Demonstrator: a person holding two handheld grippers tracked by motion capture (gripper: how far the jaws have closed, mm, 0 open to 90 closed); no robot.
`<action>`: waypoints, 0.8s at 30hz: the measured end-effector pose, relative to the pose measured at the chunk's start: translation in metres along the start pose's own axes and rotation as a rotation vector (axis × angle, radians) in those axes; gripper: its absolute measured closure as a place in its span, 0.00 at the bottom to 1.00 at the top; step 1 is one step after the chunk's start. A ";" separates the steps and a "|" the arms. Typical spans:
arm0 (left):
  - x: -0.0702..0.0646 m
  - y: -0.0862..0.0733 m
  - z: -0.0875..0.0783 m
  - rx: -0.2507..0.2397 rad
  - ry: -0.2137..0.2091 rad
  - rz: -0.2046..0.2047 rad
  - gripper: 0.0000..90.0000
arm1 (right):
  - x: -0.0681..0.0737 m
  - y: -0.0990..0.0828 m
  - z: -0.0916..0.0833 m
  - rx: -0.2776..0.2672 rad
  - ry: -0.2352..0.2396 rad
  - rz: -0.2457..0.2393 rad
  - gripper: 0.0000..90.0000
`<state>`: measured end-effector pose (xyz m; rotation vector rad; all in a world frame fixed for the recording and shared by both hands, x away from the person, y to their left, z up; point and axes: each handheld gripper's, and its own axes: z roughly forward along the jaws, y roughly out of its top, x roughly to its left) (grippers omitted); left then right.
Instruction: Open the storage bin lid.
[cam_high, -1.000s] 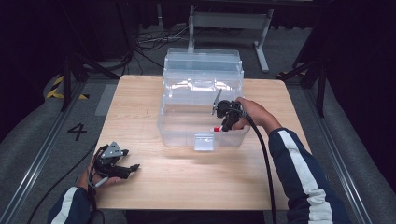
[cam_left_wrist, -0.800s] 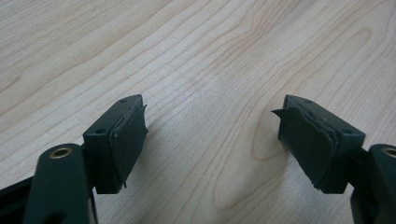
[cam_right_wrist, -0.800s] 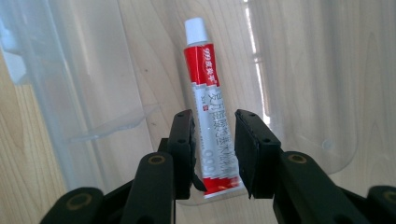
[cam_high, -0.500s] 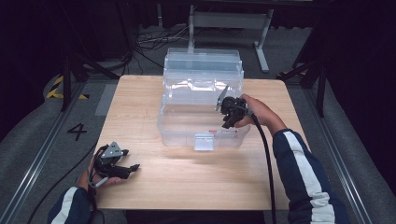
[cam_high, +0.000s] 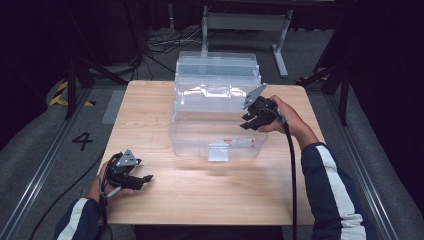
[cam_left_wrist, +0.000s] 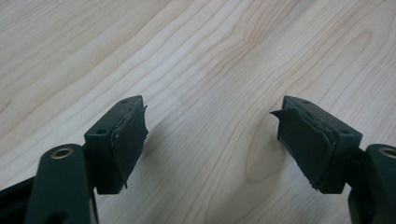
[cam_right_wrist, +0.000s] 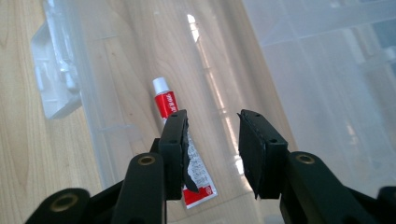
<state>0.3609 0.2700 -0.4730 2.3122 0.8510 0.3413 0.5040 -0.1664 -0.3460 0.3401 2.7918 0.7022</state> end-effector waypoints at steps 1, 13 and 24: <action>-0.001 0.005 0.000 0.003 0.005 0.012 0.30 | 0.000 -0.001 -0.003 -0.010 -0.006 0.007 0.70; -0.014 0.054 -0.011 -0.077 0.016 0.107 0.32 | -0.012 -0.013 -0.033 -0.184 -0.119 0.085 0.67; -0.021 0.087 -0.023 -0.154 0.013 0.154 0.34 | -0.032 -0.012 -0.048 -0.312 -0.223 0.157 0.63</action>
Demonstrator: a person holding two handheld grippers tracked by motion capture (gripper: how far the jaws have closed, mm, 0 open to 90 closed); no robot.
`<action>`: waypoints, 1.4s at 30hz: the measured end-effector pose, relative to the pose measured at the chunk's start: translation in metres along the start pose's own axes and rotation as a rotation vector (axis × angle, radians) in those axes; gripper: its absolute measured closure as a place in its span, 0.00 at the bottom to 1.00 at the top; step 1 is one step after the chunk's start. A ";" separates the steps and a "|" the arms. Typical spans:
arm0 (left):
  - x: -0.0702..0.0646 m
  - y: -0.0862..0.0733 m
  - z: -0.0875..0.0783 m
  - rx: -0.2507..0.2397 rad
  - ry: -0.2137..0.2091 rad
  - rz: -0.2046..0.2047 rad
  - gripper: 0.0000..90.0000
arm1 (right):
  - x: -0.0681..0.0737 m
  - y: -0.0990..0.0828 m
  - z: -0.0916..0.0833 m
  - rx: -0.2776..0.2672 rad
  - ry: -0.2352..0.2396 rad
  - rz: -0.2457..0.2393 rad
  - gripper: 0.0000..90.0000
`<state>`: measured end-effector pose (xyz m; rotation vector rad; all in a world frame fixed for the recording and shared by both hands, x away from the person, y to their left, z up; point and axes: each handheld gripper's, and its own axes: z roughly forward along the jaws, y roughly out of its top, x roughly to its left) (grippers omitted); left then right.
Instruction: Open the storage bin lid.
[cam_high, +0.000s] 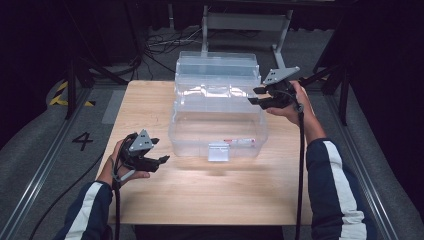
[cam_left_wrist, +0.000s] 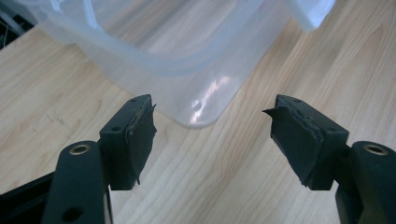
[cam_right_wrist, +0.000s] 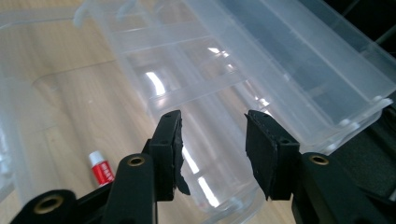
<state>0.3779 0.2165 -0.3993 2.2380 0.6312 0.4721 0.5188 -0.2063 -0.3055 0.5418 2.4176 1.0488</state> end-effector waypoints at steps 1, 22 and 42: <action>0.000 0.000 0.000 0.000 0.000 0.000 0.34 | 0.000 0.000 0.000 0.000 0.000 0.000 0.63; -0.001 0.050 0.052 0.055 -0.120 0.090 0.49 | -0.037 0.031 0.037 0.080 -0.049 0.023 0.59; 0.004 0.055 0.079 0.130 -0.171 0.143 0.79 | -0.037 0.041 0.063 0.234 -0.044 -0.051 0.73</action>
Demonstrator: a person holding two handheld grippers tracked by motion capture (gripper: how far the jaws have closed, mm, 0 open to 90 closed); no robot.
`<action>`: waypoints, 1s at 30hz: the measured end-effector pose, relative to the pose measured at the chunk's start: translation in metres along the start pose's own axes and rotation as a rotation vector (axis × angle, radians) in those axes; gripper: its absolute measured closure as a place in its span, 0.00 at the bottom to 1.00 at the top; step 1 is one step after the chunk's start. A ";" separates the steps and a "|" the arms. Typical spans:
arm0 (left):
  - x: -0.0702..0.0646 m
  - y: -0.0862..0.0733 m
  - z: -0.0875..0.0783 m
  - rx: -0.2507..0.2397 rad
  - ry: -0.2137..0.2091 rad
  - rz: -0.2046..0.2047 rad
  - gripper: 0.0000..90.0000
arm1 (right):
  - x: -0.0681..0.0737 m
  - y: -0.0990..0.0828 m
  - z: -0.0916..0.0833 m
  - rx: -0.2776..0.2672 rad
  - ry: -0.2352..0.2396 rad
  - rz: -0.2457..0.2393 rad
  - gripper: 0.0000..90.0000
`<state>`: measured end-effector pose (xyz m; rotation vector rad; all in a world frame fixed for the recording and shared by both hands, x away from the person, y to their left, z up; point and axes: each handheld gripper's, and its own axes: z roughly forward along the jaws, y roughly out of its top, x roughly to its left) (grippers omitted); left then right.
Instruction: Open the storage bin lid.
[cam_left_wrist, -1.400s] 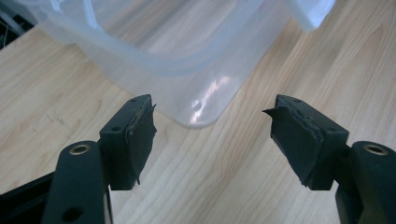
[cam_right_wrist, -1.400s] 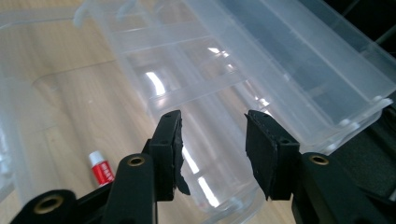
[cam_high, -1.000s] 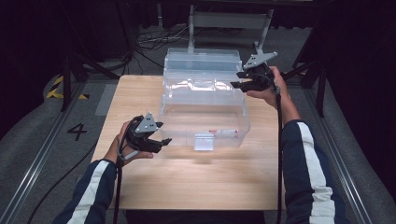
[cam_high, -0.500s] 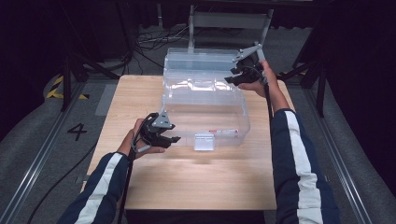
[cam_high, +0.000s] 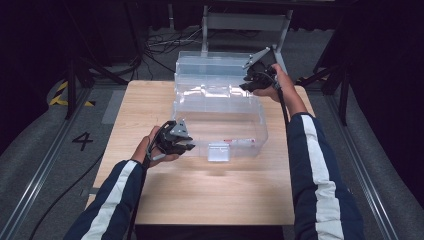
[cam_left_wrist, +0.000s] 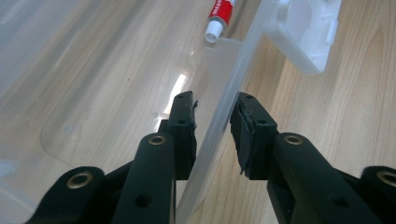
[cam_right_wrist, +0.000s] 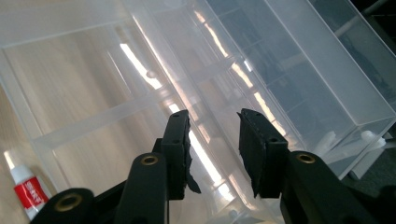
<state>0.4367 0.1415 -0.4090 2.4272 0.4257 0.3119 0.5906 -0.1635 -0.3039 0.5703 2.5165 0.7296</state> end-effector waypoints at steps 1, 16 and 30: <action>0.000 0.000 0.000 0.006 -0.002 0.007 0.79 | 0.001 0.001 0.000 0.013 -0.002 -0.010 0.73; 0.005 0.002 0.005 0.035 -0.053 0.019 0.82 | 0.002 0.005 -0.008 0.042 0.048 -0.111 0.85; 0.005 0.002 0.005 0.037 -0.054 0.021 0.81 | 0.006 0.009 -0.010 0.074 0.055 -0.143 0.88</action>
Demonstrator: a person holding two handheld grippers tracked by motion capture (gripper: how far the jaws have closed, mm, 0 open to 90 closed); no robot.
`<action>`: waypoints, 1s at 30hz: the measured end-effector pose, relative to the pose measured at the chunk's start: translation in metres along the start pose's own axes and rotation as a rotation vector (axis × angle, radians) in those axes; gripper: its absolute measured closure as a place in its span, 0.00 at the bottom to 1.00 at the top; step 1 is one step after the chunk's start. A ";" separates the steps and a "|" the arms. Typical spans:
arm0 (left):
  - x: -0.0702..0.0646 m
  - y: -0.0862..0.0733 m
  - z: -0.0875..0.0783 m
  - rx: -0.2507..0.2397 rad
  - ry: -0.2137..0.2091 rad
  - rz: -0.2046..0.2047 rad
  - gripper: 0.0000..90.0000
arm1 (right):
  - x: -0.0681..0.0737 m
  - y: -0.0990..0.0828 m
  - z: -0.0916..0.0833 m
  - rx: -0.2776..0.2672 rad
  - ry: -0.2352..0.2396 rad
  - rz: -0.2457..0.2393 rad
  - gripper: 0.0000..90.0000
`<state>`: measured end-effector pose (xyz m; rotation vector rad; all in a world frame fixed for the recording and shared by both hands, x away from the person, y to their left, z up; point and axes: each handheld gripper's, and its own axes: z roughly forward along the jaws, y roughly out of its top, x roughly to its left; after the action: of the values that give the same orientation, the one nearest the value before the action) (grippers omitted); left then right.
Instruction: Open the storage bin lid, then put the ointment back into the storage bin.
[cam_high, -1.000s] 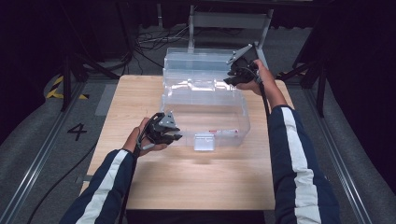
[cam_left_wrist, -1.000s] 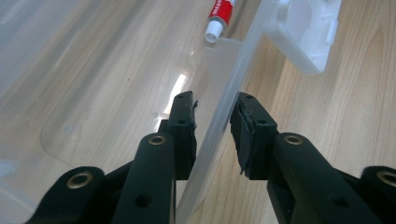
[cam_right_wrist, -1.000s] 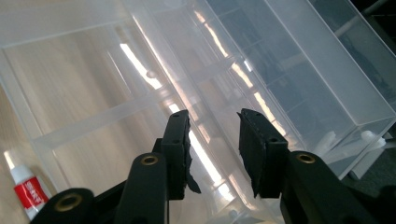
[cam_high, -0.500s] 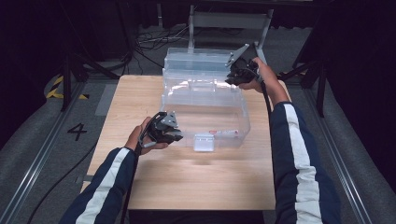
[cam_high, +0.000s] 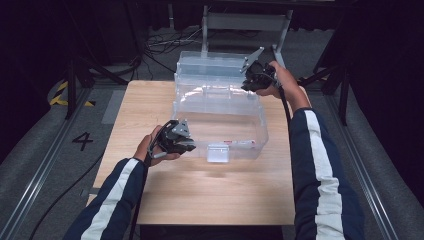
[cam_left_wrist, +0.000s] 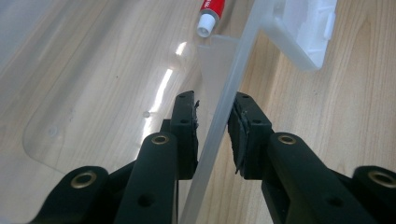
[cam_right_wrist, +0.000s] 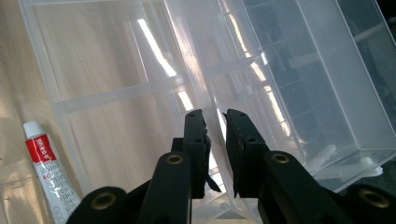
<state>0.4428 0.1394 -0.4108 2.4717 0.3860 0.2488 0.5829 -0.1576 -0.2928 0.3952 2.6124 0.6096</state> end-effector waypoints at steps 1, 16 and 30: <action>0.000 0.000 0.000 0.000 0.000 0.000 0.81 | 0.000 0.000 0.000 -0.005 -0.001 0.001 0.88; -0.001 -0.001 0.000 -0.003 -0.004 -0.017 0.79 | 0.008 -0.003 -0.009 -0.007 0.011 -0.008 0.90; -0.004 -0.001 0.000 -0.003 0.004 -0.035 0.77 | 0.017 -0.004 -0.016 -0.048 0.030 -0.012 0.93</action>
<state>0.4391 0.1384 -0.4117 2.4596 0.4304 0.2401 0.5598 -0.1612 -0.2873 0.3571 2.6215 0.6776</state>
